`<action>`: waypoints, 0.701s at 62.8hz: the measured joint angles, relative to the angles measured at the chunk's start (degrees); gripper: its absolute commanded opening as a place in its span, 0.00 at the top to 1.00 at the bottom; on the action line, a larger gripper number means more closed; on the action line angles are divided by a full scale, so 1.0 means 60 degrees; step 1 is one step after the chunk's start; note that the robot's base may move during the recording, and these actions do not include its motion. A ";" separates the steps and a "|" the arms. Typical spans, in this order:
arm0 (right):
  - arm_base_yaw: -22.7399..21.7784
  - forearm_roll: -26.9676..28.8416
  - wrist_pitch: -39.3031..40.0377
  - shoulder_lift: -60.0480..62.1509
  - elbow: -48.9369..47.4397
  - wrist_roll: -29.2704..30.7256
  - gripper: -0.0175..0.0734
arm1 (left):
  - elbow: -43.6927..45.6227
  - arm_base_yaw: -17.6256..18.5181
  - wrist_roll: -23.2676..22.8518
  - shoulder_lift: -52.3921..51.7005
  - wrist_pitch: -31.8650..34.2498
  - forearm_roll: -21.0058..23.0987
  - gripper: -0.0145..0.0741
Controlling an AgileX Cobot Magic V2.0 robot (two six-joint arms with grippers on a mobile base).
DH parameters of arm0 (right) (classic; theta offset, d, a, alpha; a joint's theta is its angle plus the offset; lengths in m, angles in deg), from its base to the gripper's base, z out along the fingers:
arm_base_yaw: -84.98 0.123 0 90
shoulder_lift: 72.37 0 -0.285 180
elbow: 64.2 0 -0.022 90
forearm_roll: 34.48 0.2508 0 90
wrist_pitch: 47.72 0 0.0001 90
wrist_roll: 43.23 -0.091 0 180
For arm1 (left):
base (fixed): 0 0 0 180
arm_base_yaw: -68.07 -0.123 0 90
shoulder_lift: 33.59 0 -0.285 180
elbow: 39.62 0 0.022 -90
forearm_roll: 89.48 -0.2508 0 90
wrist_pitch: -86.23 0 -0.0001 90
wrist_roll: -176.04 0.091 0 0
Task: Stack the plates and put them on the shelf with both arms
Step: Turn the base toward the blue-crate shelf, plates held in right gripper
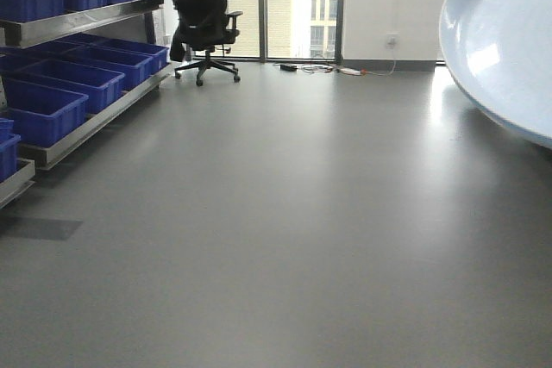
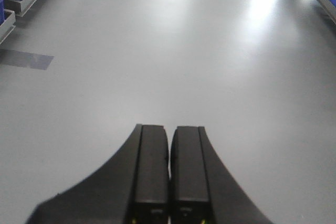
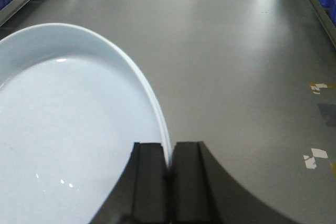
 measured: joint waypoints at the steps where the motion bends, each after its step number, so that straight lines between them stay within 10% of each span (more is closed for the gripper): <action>1: 0.0000 0.0000 0.0000 0.0000 0.0000 0.0000 0.75 | 0.0000 0.0000 0.0000 0.0000 0.0000 0.0000 0.73; 44: 0.0000 0.0000 0.0000 0.0000 0.0000 0.0000 0.75 | 0.0000 0.0000 0.0000 0.0000 0.0000 0.0000 0.73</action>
